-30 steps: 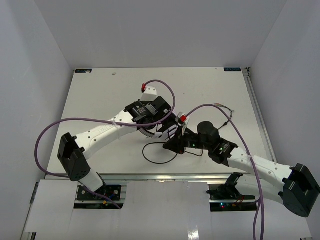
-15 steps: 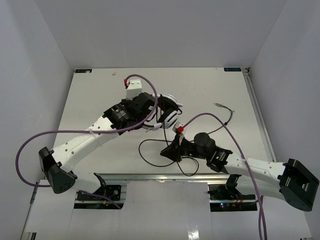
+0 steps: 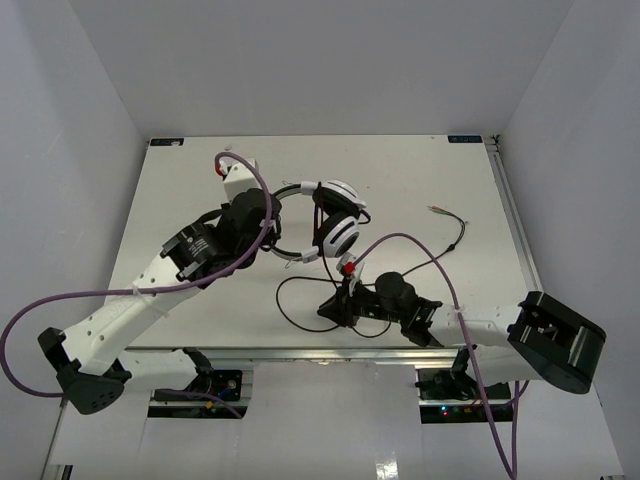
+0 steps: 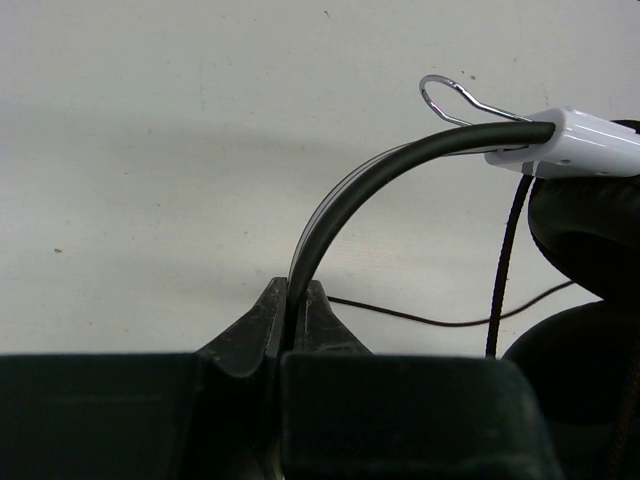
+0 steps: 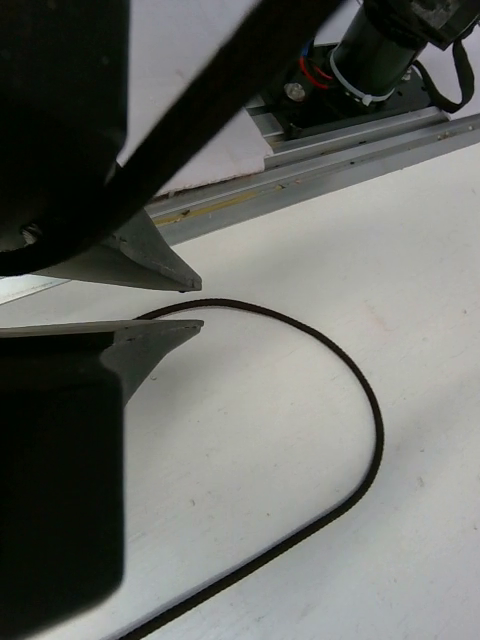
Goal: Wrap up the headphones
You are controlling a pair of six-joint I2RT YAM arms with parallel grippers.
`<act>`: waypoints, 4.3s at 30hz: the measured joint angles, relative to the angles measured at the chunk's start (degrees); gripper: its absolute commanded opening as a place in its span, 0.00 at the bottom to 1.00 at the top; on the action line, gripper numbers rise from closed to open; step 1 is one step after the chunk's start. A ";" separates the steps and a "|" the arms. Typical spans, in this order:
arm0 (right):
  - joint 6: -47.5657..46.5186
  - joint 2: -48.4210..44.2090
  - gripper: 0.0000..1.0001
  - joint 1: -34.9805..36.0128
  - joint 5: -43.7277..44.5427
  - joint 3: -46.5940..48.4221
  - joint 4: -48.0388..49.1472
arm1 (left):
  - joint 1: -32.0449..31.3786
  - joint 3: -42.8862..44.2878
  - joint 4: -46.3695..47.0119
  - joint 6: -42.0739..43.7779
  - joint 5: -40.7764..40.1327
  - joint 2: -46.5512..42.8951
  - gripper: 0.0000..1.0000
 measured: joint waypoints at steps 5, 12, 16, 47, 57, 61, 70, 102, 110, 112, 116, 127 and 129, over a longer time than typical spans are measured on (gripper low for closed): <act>0.37 3.49 0.23 0.01 0.17 -1.99 4.73 | -0.02 -0.09 0.67 -0.02 2.32 -3.10 0.00; 0.66 7.98 0.23 0.02 0.43 -1.99 9.04 | 0.04 -1.88 3.90 0.26 9.37 -8.71 0.00; 0.61 10.63 0.21 -0.07 0.73 -1.94 9.91 | 0.04 -2.12 4.79 1.32 15.84 -11.35 0.00; -11.00 -7.04 0.08 -31.63 -12.11 39.31 -48.95 | 0.00 -5.51 2.23 33.73 19.98 2.12 0.00; -11.56 -14.11 0.08 -31.61 -13.36 34.92 -54.49 | -1.17 -8.61 6.42 33.96 10.30 3.26 0.00; -10.53 -17.79 0.08 -31.58 -15.63 31.27 -54.14 | -1.33 -8.63 7.27 33.52 7.02 3.90 0.00; -7.16 -23.67 0.08 -30.16 -20.38 27.26 -51.80 | -2.13 -7.69 8.92 30.62 0.81 8.81 0.00; 0.89 -19.87 0.08 -0.34 0.54 9.82 -24.22 | -1.65 7.93 -8.88 9.97 -10.34 16.97 0.00; -5.55 -27.45 0.08 -0.38 17.74 26.97 -39.31 | -1.06 -11.33 2.68 23.42 -4.80 5.32 0.00; -7.13 -27.55 0.08 -0.83 21.14 31.64 -42.18 | -1.92 -13.01 5.43 26.13 -1.85 2.33 0.00; -10.25 -26.94 0.08 -1.08 26.97 37.42 -46.79 | -2.00 -14.26 11.43 30.42 0.67 -2.11 0.00; -14.41 -26.46 0.08 -5.90 36.37 39.29 -51.94 | -1.83 -18.79 14.56 36.65 8.08 -7.00 0.00; -14.73 -26.46 0.08 -8.27 36.91 39.28 -52.17 | -1.84 -19.39 14.65 37.14 10.08 -8.92 0.00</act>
